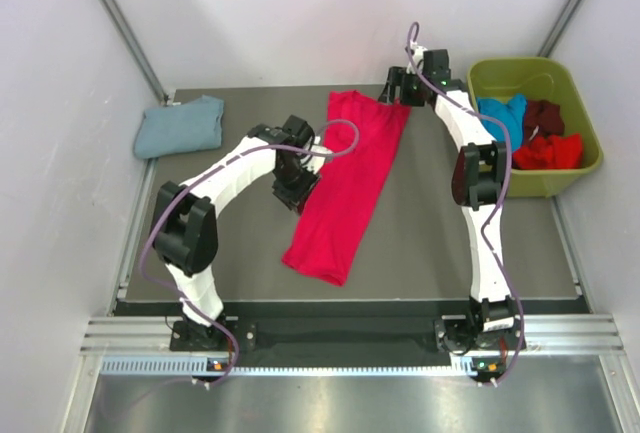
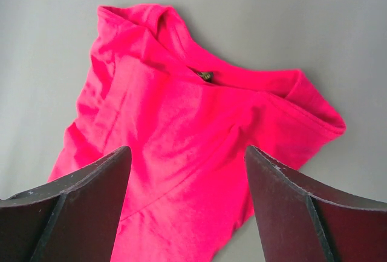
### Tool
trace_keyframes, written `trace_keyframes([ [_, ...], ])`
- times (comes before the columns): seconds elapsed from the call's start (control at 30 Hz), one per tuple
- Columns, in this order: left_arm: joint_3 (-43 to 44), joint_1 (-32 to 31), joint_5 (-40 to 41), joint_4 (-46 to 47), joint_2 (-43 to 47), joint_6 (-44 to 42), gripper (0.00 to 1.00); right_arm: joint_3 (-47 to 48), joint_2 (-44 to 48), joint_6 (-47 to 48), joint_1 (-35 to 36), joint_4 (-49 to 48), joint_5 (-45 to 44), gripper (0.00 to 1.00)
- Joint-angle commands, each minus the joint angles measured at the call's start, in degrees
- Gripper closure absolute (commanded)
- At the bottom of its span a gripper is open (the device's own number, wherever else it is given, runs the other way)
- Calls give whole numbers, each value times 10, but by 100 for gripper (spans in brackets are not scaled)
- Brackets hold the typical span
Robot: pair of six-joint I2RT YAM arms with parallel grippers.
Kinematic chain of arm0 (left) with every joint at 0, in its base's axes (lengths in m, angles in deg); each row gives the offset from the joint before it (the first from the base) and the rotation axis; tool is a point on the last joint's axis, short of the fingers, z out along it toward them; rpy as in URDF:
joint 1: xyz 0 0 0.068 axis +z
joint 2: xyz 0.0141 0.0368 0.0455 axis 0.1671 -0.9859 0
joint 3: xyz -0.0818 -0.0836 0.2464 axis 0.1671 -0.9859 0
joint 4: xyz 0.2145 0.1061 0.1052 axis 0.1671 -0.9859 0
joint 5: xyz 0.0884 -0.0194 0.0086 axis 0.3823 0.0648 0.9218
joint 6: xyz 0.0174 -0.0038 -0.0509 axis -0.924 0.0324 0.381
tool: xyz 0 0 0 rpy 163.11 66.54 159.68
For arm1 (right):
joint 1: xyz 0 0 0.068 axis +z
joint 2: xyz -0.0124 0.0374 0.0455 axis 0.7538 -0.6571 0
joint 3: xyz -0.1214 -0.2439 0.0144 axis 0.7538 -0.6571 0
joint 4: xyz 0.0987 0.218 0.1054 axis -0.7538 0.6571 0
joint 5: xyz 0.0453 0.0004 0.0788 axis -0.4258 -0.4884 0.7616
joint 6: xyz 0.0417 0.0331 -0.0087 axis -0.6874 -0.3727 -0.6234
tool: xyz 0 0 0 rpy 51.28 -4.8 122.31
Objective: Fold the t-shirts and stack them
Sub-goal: Fold the tshirt
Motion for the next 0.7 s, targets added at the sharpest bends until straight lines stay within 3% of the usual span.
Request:
trace_keyframes([
  [0.0, -6, -5, -68, -25, -23, -10, 65, -7, 11, 14, -5, 0, -4, 23],
  [0.03, -10, -6, -75, -30, -24, -12, 72, -7, 8, 13, -4, -1, -3, 23],
  [0.2, -24, -33, -85, -66, -39, -30, 92, -11, -8, 12, -2, 2, -2, 23],
  [0.47, -43, -69, -104, -74, -95, -42, 100, -12, -29, 16, 1, 1, -10, 23],
  [0.67, -15, -94, -122, -68, -160, -36, 100, -15, -42, 9, 2, 1, -9, 23],
])
